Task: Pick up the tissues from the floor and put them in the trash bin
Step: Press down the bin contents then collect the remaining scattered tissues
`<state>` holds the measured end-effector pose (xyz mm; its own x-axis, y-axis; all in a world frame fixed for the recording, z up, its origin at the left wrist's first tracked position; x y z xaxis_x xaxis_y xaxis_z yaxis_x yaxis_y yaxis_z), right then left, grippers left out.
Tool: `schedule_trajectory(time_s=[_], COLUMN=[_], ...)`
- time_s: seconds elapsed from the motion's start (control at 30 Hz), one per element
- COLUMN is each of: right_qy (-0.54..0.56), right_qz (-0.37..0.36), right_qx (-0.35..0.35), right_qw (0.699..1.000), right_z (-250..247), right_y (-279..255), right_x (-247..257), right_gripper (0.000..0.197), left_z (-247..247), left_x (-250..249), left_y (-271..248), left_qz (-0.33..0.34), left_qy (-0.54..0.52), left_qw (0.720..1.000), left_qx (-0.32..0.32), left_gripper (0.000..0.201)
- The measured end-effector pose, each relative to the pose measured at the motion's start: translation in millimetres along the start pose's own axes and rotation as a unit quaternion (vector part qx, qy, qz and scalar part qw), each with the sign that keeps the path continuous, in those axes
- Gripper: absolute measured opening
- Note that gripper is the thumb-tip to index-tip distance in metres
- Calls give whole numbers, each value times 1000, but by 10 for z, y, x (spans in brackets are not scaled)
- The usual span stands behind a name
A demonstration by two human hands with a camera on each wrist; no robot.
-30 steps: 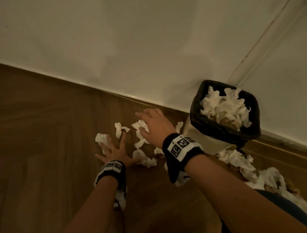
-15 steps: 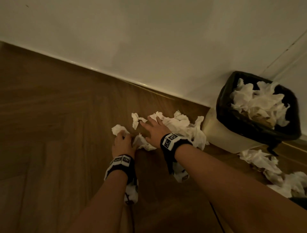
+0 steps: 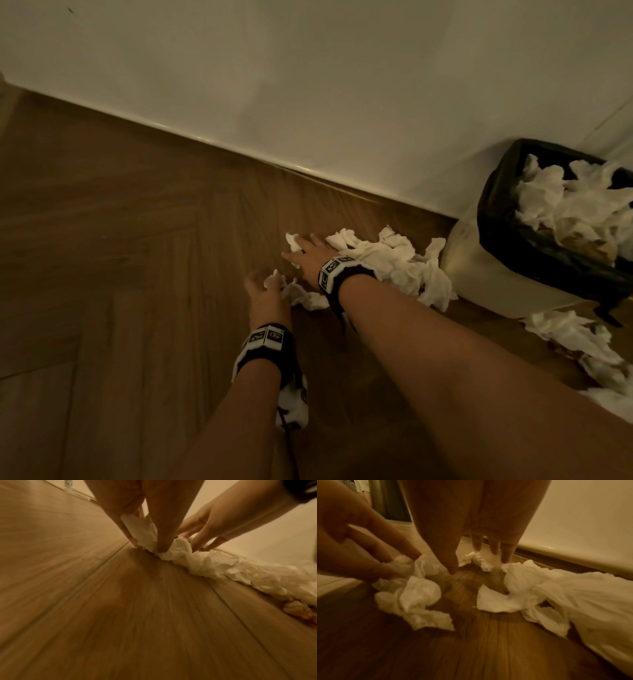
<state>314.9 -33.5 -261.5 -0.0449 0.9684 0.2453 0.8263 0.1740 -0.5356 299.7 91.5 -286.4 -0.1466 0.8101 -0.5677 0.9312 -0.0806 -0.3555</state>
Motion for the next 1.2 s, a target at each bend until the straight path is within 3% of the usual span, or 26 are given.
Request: schedule_trajectory(time_s=[0.13,0.3,0.43,0.57,0.7,0.9,1.0,1.1,1.2], right_qy=[-4,69,148,166,211,250,219,186,196], right_qz=[40,74,48,37,41,114,158,213,249], right_qx=[-31,-57,-222,-348,-434,-552,-565,-547,-542], right_qw=[999,993,963,922,875,787,780,788,778], right_z=[-41,-244,-595,-965,-1269,-1380,-1392,-1334,-1236], right_y=[7,-166,-697,-1438,-2244,-3326,-3619,-3841,-4043], right_x=[78,-73,-148,-221,-419,-890,-1092,-1329,-1584], right_gripper=[35,26,29,29,22,16,19,21,18], left_z=[-24,-101,-123,-219,-290,-297,-303,-154,-13], left_x=[7,-32,-285,-826,-1542,-2591,-2948,-3273,-3482], left_y=[47,72,5,-212,-535,-1169,-1461,-1706,-1929], left_qz=[14,-30,-11,23,101,248,304,358,408], left_qy=[47,60,55,-72,-190,-164,-157,-148,-169], left_qw=[998,997,996,997,976,955,940,921,894], left_qx=[31,50,67,35,28,19,-12,37,76], left_gripper=[39,35,37,25,16,66,78,68,34])
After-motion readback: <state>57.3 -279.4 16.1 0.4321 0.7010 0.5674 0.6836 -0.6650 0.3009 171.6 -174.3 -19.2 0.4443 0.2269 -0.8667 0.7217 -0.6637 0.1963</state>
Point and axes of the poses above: each hand's wrist, its own y-axis towards the middle knuckle, its own z-axis out of the palm, x = y × z, the point moved 6 cm from there along y, towards the middle knuckle, and after that the axes turned 10 degrees about -z, right-handed, at the moved point
